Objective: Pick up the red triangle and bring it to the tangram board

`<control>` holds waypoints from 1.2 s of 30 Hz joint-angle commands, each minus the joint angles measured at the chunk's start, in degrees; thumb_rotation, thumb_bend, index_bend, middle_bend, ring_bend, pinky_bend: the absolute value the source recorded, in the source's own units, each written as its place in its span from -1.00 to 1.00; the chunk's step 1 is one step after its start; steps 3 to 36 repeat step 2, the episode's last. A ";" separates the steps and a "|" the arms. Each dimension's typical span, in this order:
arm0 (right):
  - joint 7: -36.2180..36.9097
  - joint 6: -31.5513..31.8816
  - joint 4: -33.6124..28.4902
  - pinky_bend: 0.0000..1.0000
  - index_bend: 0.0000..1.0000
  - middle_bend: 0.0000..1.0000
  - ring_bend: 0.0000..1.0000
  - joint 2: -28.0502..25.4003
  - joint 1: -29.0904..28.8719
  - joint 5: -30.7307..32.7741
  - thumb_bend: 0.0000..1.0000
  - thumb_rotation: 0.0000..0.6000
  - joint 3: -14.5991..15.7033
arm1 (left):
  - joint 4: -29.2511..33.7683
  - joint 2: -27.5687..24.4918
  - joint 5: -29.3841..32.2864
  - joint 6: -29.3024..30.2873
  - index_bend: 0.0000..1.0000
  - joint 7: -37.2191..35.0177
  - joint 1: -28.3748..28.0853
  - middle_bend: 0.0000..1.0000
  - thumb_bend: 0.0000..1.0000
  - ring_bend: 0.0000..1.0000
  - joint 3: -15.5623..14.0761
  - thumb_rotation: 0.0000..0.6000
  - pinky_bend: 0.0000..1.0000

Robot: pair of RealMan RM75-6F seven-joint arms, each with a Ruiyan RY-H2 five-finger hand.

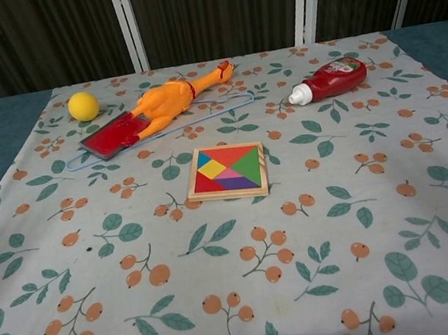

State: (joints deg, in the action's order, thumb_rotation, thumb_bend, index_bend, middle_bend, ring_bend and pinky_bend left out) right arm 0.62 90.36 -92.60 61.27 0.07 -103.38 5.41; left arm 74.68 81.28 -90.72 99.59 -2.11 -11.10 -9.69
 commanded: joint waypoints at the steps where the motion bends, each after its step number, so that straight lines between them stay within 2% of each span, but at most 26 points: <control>1: -0.68 -0.75 -0.64 -1.00 -1.00 -1.00 -1.00 0.44 -0.41 1.20 -0.59 1.00 -0.66 | -0.38 -1.93 -1.85 -0.82 -0.81 1.18 2.25 -0.79 -0.21 -0.86 -0.90 1.00 -0.62; 36: -0.90 -1.07 -0.76 -1.00 -1.00 -1.00 -1.00 0.49 -0.53 1.52 -0.59 1.00 -0.77 | -0.24 -2.16 -1.56 -1.41 -0.81 1.03 2.34 -0.79 -0.21 -0.86 -0.71 1.00 -0.62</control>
